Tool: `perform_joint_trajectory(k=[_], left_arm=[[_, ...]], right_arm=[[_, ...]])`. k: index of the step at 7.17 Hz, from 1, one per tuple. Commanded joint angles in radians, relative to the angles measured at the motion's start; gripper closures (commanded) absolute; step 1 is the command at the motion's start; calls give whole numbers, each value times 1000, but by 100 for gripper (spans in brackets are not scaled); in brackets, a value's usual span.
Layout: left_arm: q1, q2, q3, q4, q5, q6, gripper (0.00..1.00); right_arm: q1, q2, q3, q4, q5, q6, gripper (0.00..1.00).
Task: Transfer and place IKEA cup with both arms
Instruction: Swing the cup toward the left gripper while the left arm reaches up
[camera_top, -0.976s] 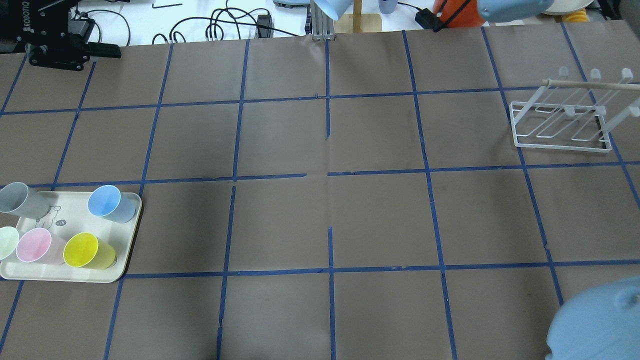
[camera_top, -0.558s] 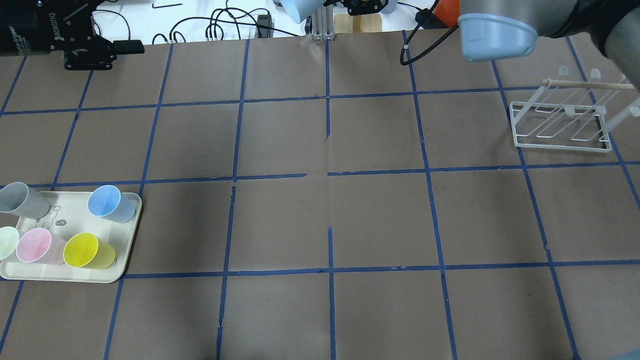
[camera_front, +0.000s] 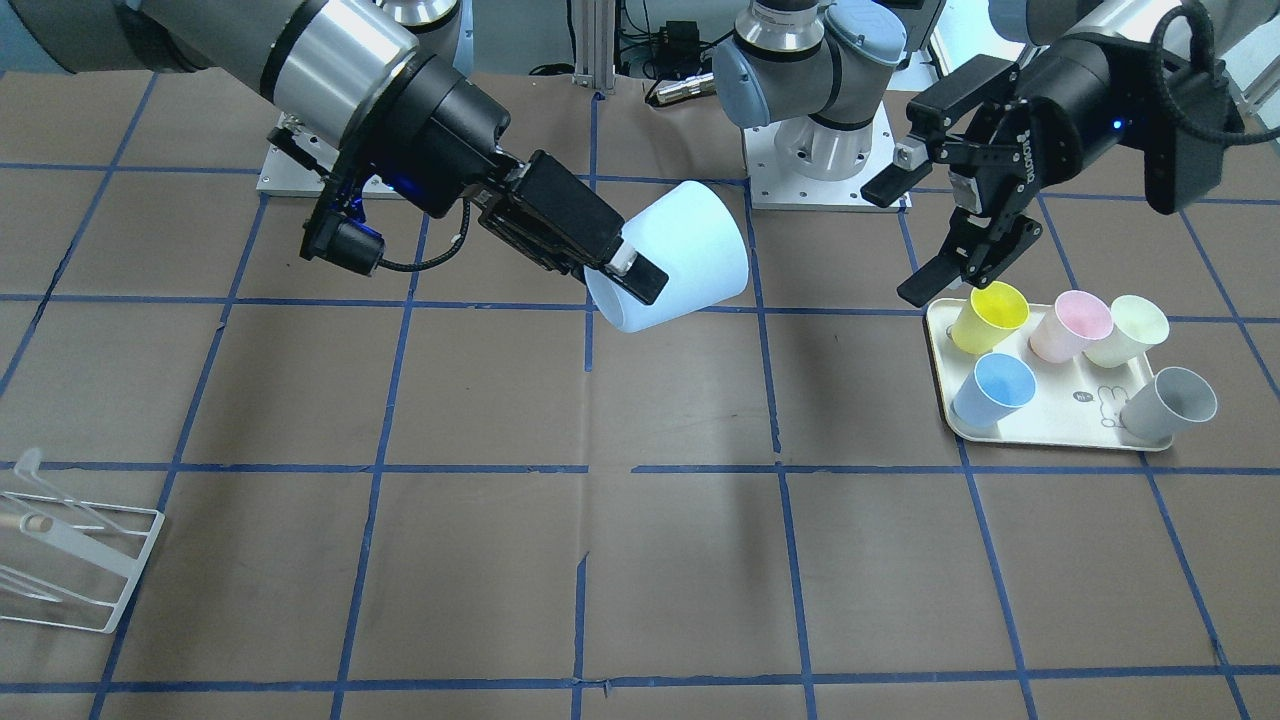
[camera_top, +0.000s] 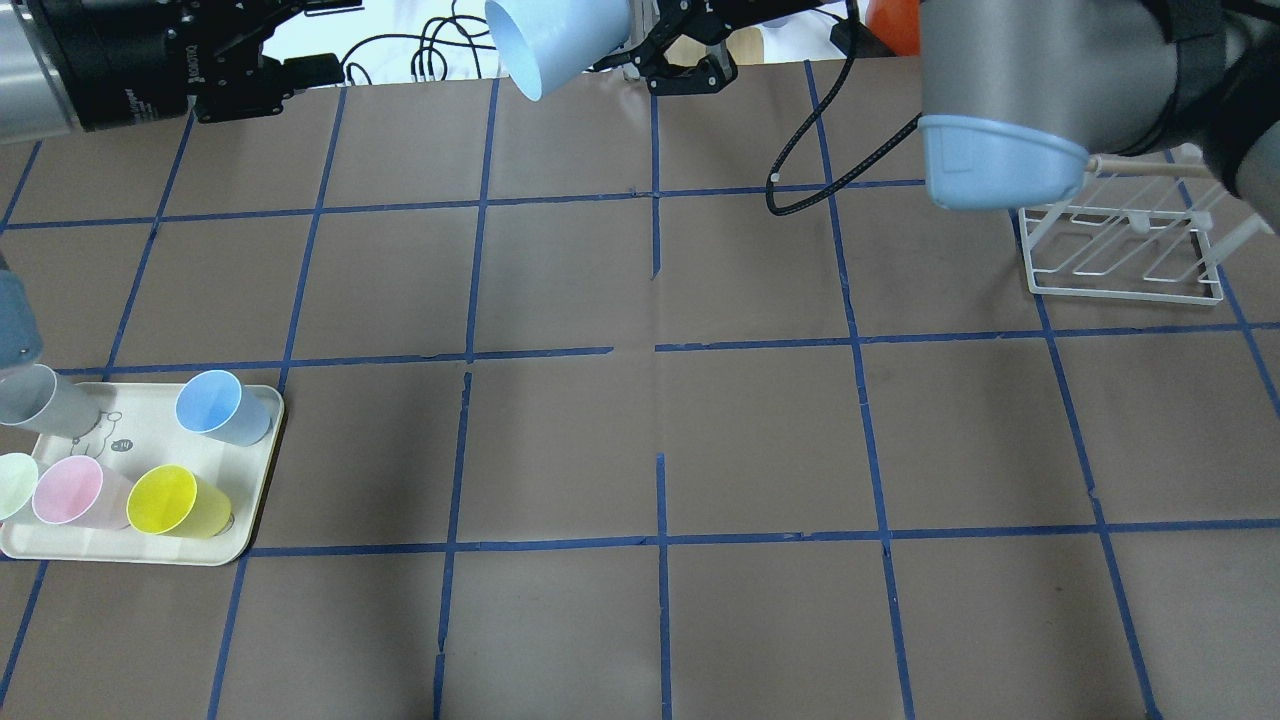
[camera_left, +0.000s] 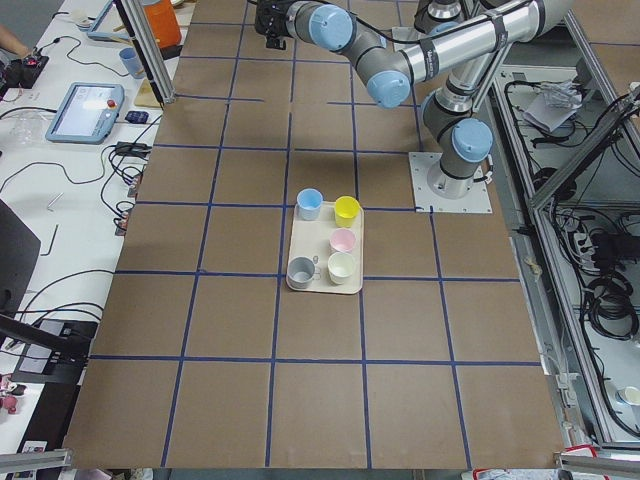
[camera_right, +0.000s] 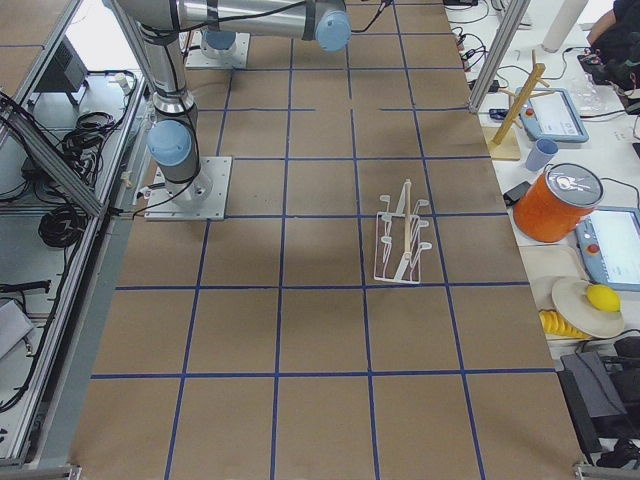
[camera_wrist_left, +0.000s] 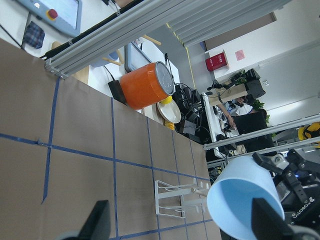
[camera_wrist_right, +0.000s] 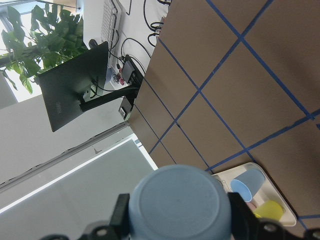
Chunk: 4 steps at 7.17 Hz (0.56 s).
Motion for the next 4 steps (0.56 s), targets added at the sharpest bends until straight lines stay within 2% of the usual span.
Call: perform_joint_trajectory(k=[1,4], left_arm=[[-11,-15,-41,191,-6,-57,0],[-11,16,-182,341,-8,-51,0]], right_arm=[[21,-7,15,-16,15,89,56],[37,-8,7,-21,24,118,56]])
